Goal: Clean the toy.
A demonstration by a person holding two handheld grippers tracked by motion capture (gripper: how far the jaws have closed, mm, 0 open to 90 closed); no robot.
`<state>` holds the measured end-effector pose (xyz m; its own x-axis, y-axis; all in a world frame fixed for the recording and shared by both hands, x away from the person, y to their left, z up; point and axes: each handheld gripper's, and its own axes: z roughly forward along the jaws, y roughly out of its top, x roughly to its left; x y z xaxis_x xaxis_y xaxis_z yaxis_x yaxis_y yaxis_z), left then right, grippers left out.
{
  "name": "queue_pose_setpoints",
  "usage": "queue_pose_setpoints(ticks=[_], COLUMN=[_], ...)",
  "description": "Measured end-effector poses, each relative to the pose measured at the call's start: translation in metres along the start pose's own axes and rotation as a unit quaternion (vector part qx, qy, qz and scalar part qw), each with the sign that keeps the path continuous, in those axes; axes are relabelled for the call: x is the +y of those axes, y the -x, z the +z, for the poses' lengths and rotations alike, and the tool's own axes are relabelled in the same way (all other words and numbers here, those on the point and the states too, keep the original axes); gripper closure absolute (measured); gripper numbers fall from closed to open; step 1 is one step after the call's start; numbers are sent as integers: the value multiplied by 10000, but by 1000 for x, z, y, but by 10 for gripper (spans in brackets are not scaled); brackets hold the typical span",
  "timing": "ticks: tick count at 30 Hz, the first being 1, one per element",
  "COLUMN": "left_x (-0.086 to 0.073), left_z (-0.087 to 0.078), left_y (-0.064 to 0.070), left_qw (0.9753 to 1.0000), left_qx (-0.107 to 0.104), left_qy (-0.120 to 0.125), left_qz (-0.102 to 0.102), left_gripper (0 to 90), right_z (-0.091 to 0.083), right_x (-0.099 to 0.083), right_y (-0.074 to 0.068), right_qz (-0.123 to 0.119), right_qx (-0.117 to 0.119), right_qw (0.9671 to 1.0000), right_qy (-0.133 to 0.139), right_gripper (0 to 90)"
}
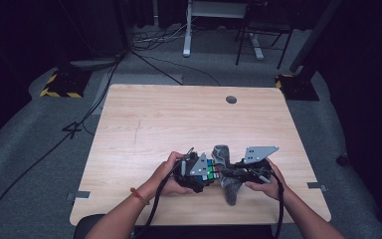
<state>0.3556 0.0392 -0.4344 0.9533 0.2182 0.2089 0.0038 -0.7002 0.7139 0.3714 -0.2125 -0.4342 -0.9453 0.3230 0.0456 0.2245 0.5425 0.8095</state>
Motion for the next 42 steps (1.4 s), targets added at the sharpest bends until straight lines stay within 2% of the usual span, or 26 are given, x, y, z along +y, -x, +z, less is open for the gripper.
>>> queue_pose_setpoints(ticks=[3, 5, 7, 10, 14, 16, 20, 23, 27, 29, 32, 36, 39, 42], left_x=[0, -1, -2, -1, -1, 0, 1, 1, 2, 1, 3, 5, 5, 5], left_z=[0, 4, 8, 12, 11, 8, 2, 0, 11, 15, 15, 13, 9, 5], left_y=[-1, -1, -1, 2, 2, 3, 2, 2, 6, 6, 8, 11, 11, 9], left_qw=[10000, 9999, 9998, 9997, 9998, 9999, 10000, 10000, 9996, 9994, 9993, 9990, 9994, 9997], left_qx=[13, 34, -19, -35, -55, -60, -29, -37, -35, -113, -82, -106, -87, -77], left_qy=[-34, -153, -195, -251, -165, -120, -9, 27, -260, -309, -335, -332, -231, -165], left_qz=[-5, -17, -27, 29, 26, 48, 61, 13, 97, 89, 136, 269, 237, 163], left_gripper=[331, 331, 331, 331, 332, 332, 332, 332, 332, 331, 331, 331, 331, 331], right_z=[-1, -2, -3, -2, -3, -3, -1, -2, -3, -2, -3, -3, -1, 0], right_x=[-2, 3, 8, 13, 12, 10, 2, 0, 10, 15, 17, 15, 9, 4], right_y=[0, -6, -13, -22, -19, -15, -3, -1, -13, -20, -23, -17, -11, -6], right_qz=[14, -114, -155, -344, -299, -273, -5, 37, -169, -302, -377, -234, -129, -34], right_qx=[28, -12, 143, 79, 52, -70, -52, -49, 11, 19, 22, -194, -267, -242], right_qw=[10000, 9999, 9995, 9990, 9989, 9993, 9999, 9998, 9992, 9988, 9983, 9989, 9994, 9996], right_qy=[43, 78, 250, 261, 351, 264, 145, 189, 366, 392, 446, 366, 181, 104], right_gripper=[774, 774, 774, 774, 774, 774, 774, 775, 774, 774, 774, 775, 775, 775])
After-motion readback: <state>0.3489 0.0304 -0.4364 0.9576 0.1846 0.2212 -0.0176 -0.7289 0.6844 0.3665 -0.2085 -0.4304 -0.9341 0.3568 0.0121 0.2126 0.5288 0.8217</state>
